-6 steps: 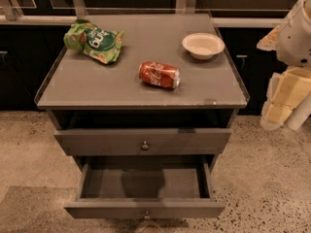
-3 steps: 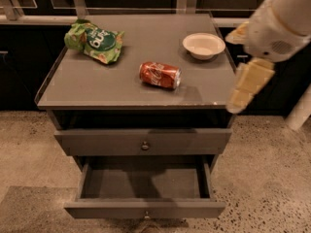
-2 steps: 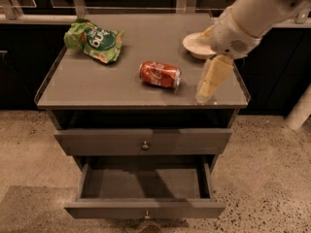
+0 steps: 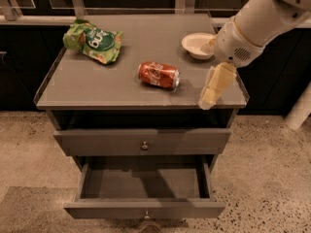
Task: Place coke can into middle drawer
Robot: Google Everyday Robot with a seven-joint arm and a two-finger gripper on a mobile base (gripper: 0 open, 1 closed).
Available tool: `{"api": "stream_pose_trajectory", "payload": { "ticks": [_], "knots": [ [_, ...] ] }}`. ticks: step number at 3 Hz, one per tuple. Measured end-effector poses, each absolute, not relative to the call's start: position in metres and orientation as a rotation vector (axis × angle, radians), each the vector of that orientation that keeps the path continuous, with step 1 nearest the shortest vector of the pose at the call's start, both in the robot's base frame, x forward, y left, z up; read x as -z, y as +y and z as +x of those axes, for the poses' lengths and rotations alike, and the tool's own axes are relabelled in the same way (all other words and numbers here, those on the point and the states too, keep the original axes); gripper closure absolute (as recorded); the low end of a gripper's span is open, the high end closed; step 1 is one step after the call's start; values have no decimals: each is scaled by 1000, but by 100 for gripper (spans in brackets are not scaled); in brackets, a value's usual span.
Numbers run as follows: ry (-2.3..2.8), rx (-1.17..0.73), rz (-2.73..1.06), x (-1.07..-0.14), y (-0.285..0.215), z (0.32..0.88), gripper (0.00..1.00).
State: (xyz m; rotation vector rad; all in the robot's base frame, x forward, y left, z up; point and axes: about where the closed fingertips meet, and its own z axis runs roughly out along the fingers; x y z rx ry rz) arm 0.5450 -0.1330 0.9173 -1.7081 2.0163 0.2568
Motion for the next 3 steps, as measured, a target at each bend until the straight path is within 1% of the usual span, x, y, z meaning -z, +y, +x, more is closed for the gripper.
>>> {"api": "stream_pose_trajectory", "payload": {
  "ticks": [1, 2, 3],
  "knots": [
    [2025, -379, -1629, -893, -122, 544, 0],
    [2018, -491, -1563, -867, -97, 562, 0],
    [2002, -522, -1574, -855, -70, 589, 0]
  ]
}}
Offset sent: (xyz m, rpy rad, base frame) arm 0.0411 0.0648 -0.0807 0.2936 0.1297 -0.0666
